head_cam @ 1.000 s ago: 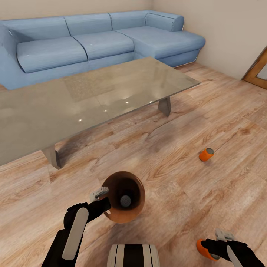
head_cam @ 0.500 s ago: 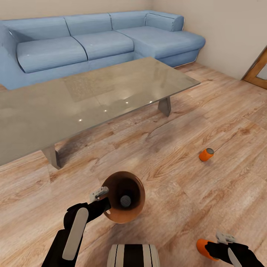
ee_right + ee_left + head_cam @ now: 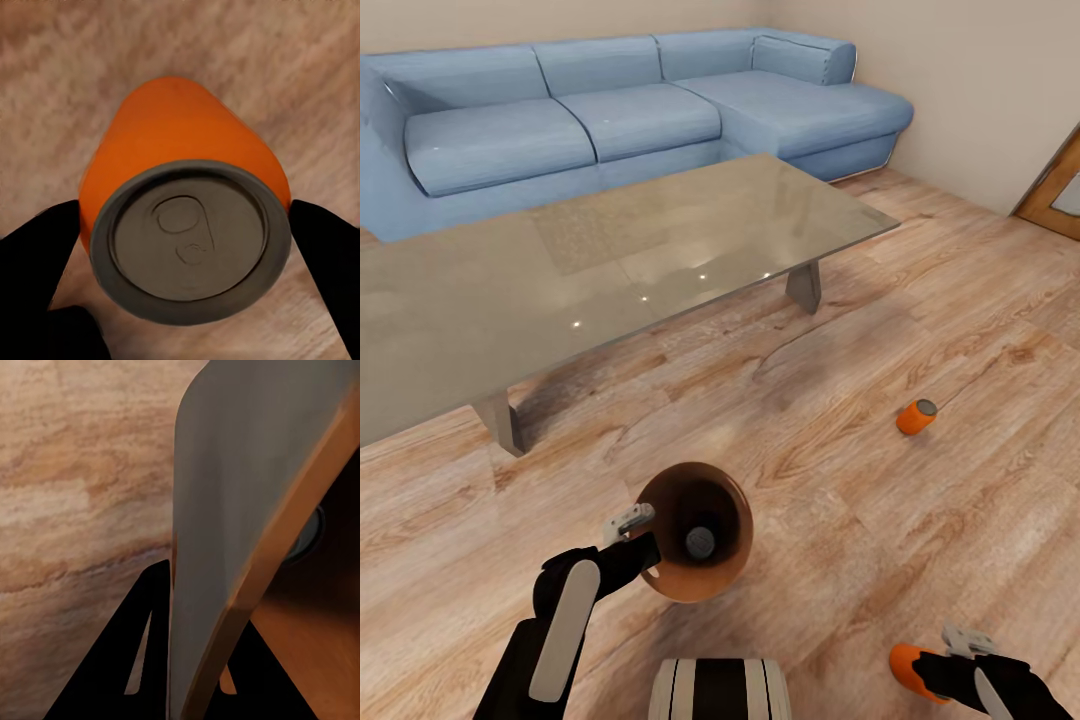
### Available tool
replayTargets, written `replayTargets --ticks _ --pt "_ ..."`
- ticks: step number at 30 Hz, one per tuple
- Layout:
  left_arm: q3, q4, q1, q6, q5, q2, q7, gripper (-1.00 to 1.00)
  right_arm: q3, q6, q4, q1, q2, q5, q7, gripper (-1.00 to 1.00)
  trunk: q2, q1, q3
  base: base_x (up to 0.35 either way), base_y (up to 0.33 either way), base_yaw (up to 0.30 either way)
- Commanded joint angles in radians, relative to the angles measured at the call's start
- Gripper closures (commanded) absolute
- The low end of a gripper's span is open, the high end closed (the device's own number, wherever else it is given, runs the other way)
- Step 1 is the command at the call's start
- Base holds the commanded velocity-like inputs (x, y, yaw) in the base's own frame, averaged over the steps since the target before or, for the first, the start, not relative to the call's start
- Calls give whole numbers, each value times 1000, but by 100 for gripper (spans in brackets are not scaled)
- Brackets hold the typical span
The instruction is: Put the three can of soda from the living room inside the tash can in the kitchen.
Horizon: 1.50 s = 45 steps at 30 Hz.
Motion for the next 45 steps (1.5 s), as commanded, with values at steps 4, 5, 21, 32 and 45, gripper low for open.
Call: replayTargets --ticks 4,5,21,32,45 --pt "-3 0 0 -5 16 0 4 100 -2 4 -3 0 -6 -5 11 100 0 0 0 0 0 0" --pt "-3 0 0 -6 16 0 4 100 -2 4 -3 0 -7 -5 14 100 0 0 0 0 0 0" --pt "-5 0 0 -6 16 0 4 100 -11 13 -22 2 -16 -6 59 100 0 0 0 0 0 0" --pt "-7 -2 0 -5 16 0 4 100 -138 277 -484 107 -214 -18 699 100 0 0 0 0 0 0" --pt "-7 -2 0 -7 16 0 7 100 -370 291 -649 267 -259 -14 1414 100 0 0 0 0 0 0"
